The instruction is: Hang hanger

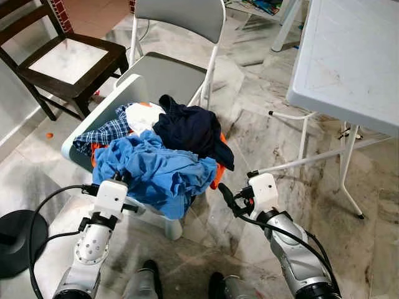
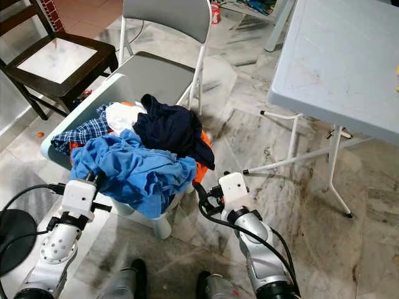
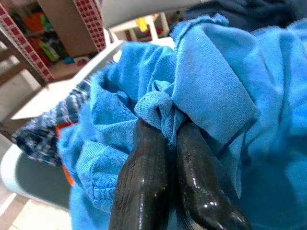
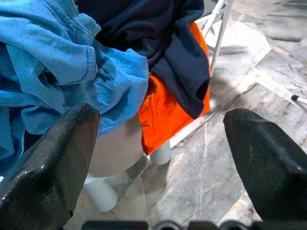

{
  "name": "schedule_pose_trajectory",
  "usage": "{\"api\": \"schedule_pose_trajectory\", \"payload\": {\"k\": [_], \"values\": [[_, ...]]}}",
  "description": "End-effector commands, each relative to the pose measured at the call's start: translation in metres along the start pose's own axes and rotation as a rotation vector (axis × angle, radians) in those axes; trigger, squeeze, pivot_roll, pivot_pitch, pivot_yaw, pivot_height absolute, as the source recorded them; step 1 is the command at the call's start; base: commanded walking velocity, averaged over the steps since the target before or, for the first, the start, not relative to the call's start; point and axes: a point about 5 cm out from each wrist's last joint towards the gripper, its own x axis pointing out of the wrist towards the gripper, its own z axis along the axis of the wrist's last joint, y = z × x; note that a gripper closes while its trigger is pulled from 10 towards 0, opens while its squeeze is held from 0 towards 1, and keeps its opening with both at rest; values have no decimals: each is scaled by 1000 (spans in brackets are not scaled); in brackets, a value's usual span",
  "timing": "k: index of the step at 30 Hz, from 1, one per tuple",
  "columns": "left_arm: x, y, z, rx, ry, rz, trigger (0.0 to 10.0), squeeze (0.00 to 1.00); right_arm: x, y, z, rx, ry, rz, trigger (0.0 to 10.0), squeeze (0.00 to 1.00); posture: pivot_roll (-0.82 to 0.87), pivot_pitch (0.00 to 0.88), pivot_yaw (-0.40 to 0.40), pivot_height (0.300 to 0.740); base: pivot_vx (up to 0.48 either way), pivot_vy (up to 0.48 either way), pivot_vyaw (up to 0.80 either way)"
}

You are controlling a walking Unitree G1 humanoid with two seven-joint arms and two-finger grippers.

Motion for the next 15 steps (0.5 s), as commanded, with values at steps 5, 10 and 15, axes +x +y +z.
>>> {"api": "schedule_pose_trajectory", "payload": {"k": [5, 10, 15], "values": [[0, -6, -9, -43, 75, -6, 10000, 1000, -2, -1, -5, -5, 18, -3, 10000, 0, 40, 238, -72, 740, 0, 0, 0], [6, 6, 6, 22, -12, 79, 10000, 1000, -2, -2, -4, -7, 16, -4, 10000, 0, 38, 235, -74, 740, 0, 0, 0], [4, 28, 24, 98, -97, 191, 10000, 1000, -3, -2, -4, -8, 16, -4, 10000, 0, 39, 237, -75, 740, 0, 0, 0]]}}
